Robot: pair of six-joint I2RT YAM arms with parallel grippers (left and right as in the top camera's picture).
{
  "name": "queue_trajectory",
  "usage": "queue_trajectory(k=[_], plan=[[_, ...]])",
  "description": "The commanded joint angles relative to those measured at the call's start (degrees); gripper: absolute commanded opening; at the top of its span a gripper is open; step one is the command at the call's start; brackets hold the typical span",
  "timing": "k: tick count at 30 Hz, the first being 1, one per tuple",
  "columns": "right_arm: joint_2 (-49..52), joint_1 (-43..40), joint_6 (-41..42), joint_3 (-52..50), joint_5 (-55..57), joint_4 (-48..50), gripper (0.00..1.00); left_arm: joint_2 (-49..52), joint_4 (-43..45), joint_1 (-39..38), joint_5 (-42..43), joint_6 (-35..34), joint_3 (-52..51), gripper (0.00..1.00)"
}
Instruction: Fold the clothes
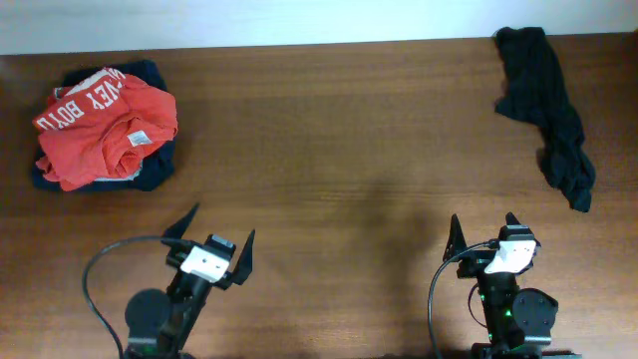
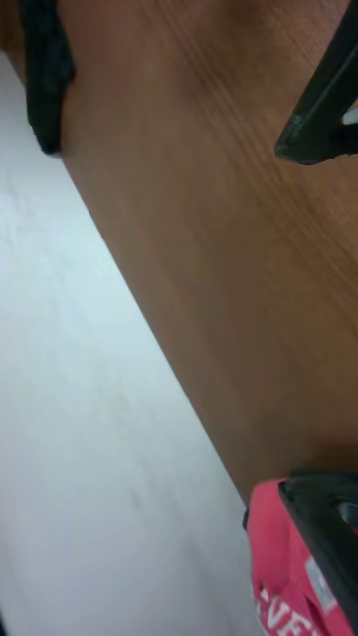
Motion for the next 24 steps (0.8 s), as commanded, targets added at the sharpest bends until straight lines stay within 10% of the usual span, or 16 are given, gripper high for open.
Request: queue_trajectory(k=[1, 24], plan=[[-0.55, 0.52, 0.44, -0.26, 0.48, -0.42, 0.98, -5.11, -0.61, 0.42, -1.64, 0.48, -2.64, 0.99], [-0.55, 0.52, 0.44, -0.26, 0.48, -0.42, 0.98, -16.41, -4.31, 1.14, -1.6, -0.59, -9.31, 0.99]])
